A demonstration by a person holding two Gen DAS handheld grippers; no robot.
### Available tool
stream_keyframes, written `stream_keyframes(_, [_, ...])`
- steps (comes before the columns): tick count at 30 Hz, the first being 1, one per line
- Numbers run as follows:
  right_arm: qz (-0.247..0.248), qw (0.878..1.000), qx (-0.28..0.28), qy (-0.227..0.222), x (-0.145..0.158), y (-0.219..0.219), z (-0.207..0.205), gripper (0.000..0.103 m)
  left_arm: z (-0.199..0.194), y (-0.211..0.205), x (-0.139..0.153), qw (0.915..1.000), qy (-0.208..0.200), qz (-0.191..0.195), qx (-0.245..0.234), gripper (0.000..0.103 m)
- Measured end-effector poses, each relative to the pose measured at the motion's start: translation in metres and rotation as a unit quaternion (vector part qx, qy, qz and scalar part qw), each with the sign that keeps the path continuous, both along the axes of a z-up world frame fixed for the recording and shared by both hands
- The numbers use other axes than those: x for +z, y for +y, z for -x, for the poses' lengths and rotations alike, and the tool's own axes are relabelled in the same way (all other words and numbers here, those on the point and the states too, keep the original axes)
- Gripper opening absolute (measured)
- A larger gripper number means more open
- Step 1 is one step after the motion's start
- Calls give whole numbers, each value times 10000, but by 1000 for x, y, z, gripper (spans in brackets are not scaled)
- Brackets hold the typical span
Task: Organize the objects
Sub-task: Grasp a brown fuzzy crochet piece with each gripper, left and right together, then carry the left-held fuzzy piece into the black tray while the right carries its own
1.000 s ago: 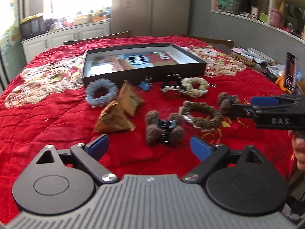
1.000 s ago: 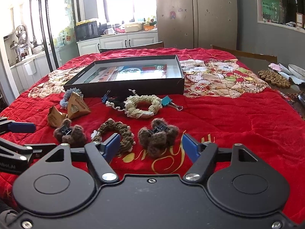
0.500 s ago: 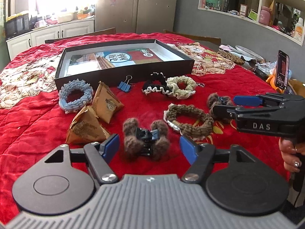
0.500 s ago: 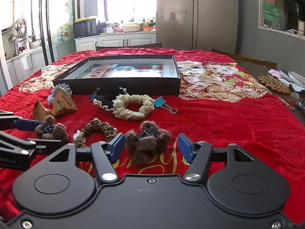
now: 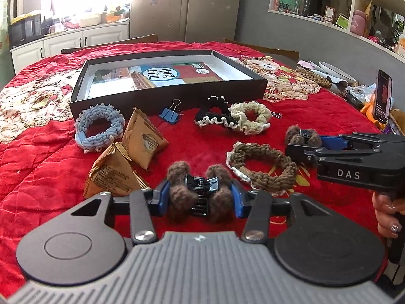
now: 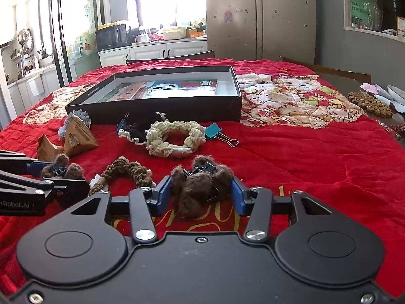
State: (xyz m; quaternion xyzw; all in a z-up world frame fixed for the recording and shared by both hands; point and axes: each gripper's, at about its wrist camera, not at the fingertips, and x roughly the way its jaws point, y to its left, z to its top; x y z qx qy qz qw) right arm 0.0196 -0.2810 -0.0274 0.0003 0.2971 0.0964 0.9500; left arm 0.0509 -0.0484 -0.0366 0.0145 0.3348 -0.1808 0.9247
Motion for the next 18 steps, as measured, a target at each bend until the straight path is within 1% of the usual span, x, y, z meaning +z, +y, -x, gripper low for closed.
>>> stream_keyframes(8, [86,9999,66,-56,1,3,0,40,-1,2,1,10000,-6,57,-19,47])
stream_keyframes(18, [155,9995,121,-237,13,7,0,39,-3,9,13,9998,-73,199,-8,47])
